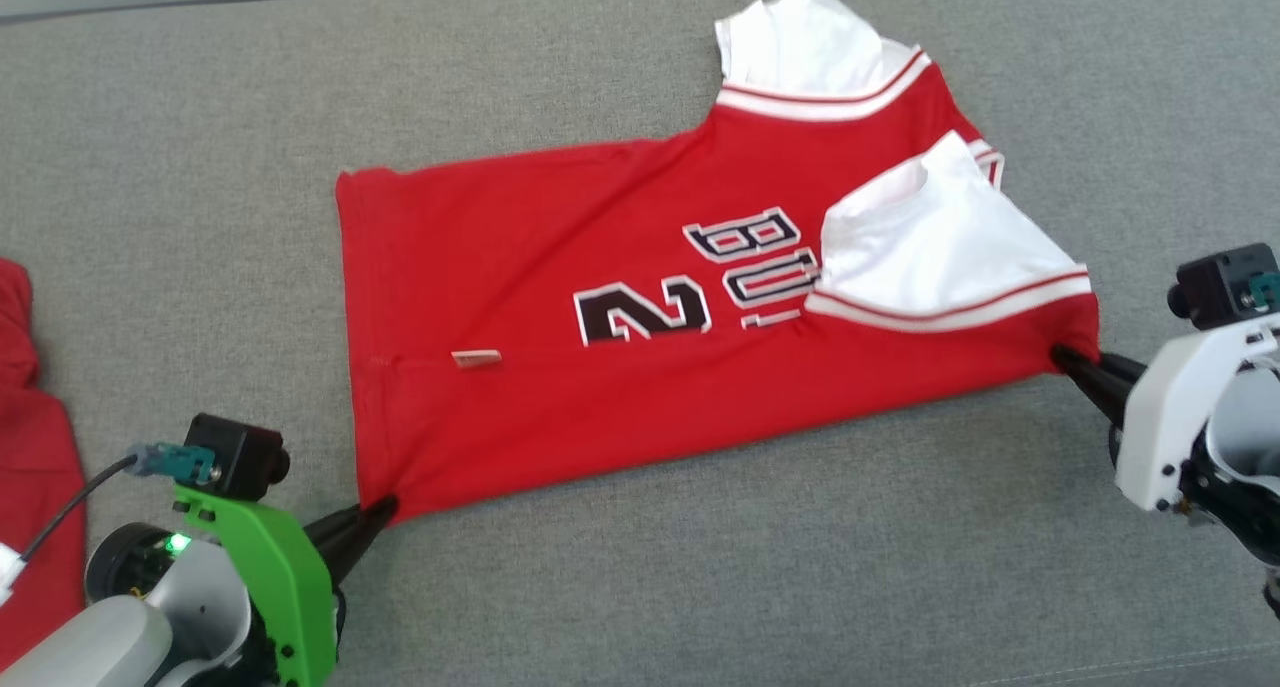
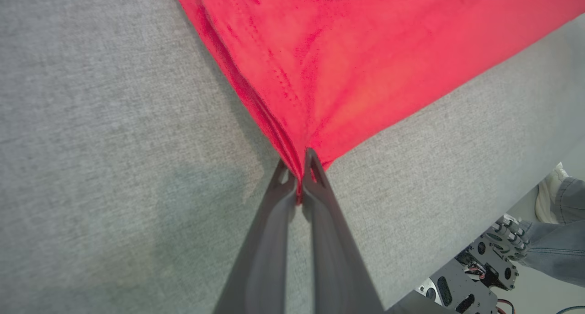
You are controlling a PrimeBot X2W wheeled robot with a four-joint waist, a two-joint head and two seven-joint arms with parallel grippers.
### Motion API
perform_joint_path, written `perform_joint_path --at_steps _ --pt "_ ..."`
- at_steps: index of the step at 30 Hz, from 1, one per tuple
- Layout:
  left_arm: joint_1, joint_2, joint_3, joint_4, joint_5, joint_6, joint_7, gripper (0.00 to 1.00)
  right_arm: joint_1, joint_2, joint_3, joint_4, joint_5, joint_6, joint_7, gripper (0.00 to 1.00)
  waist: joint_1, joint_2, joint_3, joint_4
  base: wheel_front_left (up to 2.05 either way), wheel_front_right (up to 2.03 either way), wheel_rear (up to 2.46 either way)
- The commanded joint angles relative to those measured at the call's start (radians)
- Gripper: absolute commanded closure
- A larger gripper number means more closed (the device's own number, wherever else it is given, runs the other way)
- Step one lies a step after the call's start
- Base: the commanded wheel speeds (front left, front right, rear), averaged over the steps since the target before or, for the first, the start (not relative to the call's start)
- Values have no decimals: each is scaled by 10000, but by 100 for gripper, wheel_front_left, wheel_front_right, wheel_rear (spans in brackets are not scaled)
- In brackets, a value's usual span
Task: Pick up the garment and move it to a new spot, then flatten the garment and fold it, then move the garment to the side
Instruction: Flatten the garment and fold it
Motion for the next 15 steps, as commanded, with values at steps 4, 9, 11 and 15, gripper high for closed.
perform_joint_path --at_steps 4,9,11,15 --pt "725 1094 16 -1052 -239 126 323 100 1263 -639 -428 -969 548 -11 788 100 0 40 -481 -151 0 0 0" --pt "1614 1772 29 -2013 -484 543 213 100 2473 -628 -869 -1807 665 -12 1281 100 0 40 -212 -319 0 0 0" --pt "1843 1796 -57 -2091 -388 716 98 100 2774 -514 -747 -1847 427 -11 1338 100 0 40 -110 -352 0 0 0" --pt "2109 1515 -167 -2135 -289 996 -98 0 2754 -320 -361 -1918 59 -9 1099 0 0 40 -26 -388 0 0 0"
